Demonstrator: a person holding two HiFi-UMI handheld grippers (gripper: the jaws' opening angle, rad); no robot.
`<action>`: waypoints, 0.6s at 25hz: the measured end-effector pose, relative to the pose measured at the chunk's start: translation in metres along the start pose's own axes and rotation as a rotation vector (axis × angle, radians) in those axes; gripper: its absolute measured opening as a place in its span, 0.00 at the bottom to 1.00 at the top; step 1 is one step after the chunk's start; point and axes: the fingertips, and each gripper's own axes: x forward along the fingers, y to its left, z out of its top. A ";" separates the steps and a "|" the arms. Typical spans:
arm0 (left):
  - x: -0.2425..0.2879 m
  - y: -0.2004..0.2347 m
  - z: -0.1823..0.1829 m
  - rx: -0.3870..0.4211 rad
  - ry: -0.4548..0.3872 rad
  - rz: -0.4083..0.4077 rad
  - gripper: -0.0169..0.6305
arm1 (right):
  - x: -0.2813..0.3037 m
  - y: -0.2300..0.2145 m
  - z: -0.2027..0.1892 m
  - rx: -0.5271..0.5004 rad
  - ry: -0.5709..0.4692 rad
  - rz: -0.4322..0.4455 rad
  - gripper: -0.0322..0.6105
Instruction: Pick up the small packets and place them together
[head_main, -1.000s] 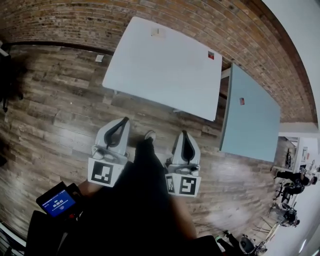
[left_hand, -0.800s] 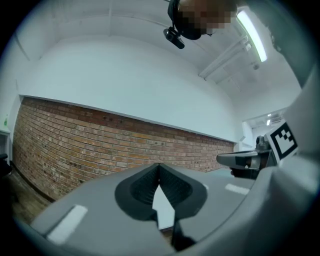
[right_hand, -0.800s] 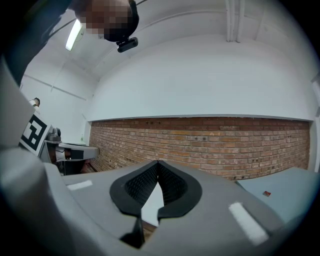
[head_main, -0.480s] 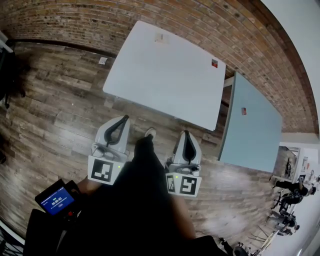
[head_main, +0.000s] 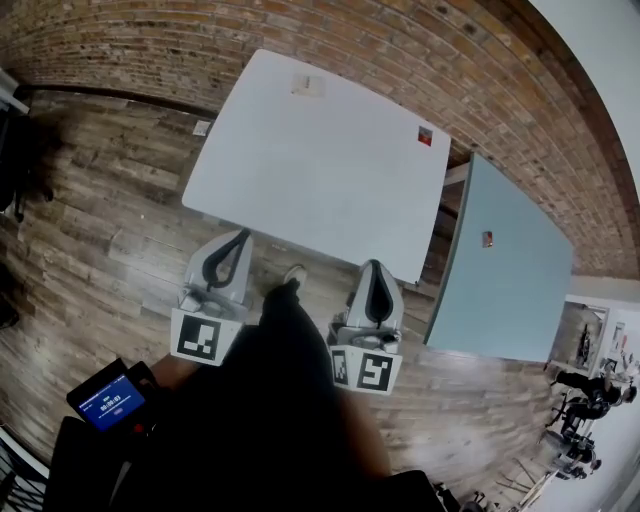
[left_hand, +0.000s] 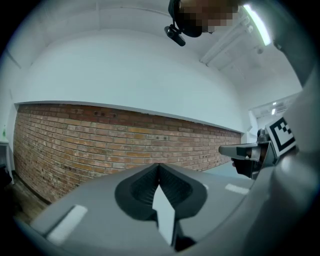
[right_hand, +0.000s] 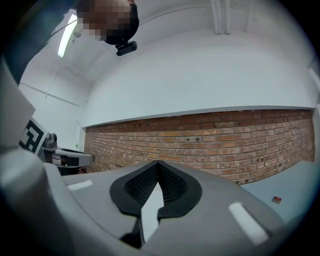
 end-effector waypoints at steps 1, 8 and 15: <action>0.009 -0.003 0.001 0.004 0.001 0.001 0.03 | 0.006 -0.007 0.000 -0.002 0.004 0.004 0.05; 0.069 -0.027 0.007 0.005 -0.003 0.030 0.03 | 0.039 -0.057 -0.003 0.003 0.025 0.053 0.05; 0.135 -0.061 0.009 0.028 -0.011 0.063 0.03 | 0.076 -0.125 0.000 0.005 -0.006 0.108 0.05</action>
